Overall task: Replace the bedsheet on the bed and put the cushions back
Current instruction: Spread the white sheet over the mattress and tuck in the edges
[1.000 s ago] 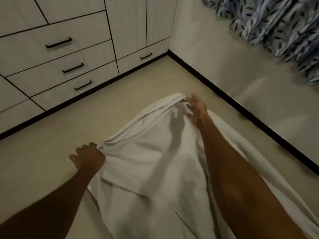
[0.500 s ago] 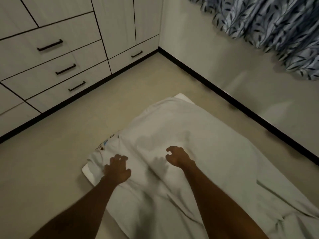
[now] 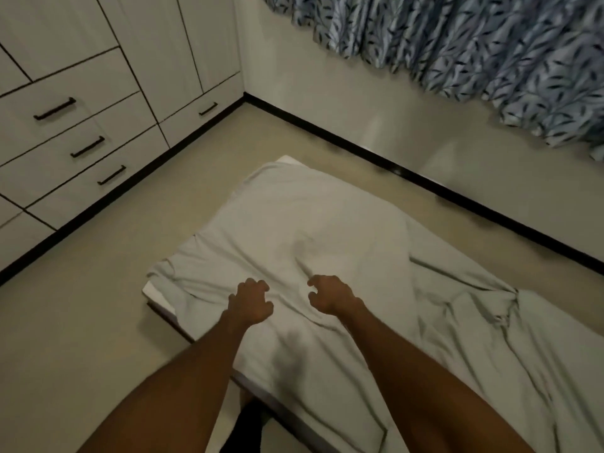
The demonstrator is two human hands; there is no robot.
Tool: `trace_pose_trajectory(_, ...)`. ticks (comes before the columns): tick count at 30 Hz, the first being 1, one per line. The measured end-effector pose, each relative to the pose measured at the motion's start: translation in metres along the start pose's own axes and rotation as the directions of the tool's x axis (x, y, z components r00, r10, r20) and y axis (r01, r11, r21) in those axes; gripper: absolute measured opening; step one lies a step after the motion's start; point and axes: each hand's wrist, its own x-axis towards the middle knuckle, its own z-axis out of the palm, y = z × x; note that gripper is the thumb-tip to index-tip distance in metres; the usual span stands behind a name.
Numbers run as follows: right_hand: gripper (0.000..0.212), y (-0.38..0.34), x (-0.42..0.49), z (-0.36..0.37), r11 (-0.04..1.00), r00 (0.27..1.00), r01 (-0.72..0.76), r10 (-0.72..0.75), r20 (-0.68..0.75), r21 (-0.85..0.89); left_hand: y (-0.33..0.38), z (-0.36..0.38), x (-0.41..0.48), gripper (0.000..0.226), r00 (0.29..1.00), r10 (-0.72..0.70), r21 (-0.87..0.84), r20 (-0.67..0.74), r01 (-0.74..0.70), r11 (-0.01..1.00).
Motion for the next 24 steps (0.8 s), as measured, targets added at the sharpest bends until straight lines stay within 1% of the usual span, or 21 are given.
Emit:
trace_pose_trajectory(4,0.048,0.043,-0.096,0.007,0.999,0.998,-0.014,0.011,-0.069,-0.052,0.049,0.035,-0.074,0.048,0.998,0.066,-0.009,0.003,-0.066,0.998)
trace_pose_trajectory(7,0.048,0.071,-0.159,0.013,0.998,0.995,-0.034,0.029,-0.099,-0.053,0.079,0.061,-0.124,0.047,0.995,0.094,0.033,0.036,-0.095,0.995)
trace_pose_trajectory(9,0.047,0.091,-0.198,0.022,0.998,0.991,-0.062,0.060,-0.123,-0.012,0.097,0.080,-0.154,0.048,0.991,0.114,0.065,0.072,-0.119,0.991)
trace_pose_trajectory(12,0.048,0.132,-0.260,0.041,0.992,0.982,-0.110,0.119,-0.149,0.066,0.129,0.108,-0.197,0.050,0.974,0.183,0.099,0.130,-0.197,0.976)
trace_pose_trajectory(14,0.049,0.164,-0.302,0.059,0.979,0.967,-0.167,0.186,-0.176,0.119,0.152,0.125,-0.222,0.050,0.958,0.234,0.120,0.165,-0.255,0.959)
trace_pose_trajectory(19,0.050,0.226,-0.380,0.100,0.931,0.924,-0.297,0.336,-0.183,0.211,0.202,0.161,-0.261,0.050,0.910,0.354,0.168,0.216,-0.391,0.905)
trace_pose_trajectory(24,0.049,0.266,-0.456,0.145,0.885,0.882,-0.356,0.424,-0.205,0.299,0.234,0.213,-0.304,0.051,0.851,0.438,0.137,0.291,-0.490,0.861)
